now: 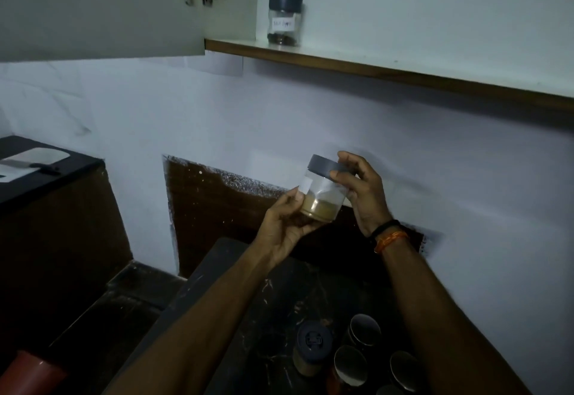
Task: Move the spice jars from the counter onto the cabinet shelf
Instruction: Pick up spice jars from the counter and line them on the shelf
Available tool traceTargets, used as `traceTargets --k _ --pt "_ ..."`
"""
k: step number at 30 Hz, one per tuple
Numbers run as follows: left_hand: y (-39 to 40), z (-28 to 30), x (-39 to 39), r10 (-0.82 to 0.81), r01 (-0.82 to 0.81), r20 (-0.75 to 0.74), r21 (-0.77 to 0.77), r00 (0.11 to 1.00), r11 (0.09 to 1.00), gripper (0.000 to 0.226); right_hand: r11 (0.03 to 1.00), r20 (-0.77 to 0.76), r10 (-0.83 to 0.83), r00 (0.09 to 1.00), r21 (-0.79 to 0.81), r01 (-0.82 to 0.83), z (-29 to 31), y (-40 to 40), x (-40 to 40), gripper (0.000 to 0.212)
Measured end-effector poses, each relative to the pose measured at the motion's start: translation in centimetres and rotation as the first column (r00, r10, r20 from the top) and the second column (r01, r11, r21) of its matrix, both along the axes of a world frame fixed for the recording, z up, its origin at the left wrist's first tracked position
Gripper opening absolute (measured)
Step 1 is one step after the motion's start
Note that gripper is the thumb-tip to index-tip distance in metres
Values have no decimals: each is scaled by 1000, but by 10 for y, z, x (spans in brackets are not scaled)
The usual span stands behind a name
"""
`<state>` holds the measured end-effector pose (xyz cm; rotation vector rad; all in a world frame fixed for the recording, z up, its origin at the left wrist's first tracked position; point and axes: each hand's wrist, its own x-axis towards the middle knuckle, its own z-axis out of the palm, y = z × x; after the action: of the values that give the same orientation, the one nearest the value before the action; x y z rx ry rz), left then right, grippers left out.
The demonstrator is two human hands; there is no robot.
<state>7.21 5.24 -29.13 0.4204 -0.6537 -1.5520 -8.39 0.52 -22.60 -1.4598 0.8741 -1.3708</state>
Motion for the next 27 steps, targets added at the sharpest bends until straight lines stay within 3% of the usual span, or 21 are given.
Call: traceTargets --k 7,11,15,18,27 --pt "2 50 -16 275 -256 225 -113 935 960 58 999 85 1 996 45 -5 33 -6 4 57" --pt "-4 72 -5 221 -184 217 -181 951 966 42 997 163 79 983 -31 -75 64 -4 -2 57" --pt "-16 100 9 81 8 310 -274 947 962 63 982 214 184 959 -70 -173 94 -2 -3 51" --pt "-24 125 17 77 90 421 -363 904 928 76 980 200 194 960 -91 -179 115 -4 -1 58" --pt "-40 186 26 254 9 511 -456 821 890 91 971 142 176 974 -186 -148 178 -12 8 50"
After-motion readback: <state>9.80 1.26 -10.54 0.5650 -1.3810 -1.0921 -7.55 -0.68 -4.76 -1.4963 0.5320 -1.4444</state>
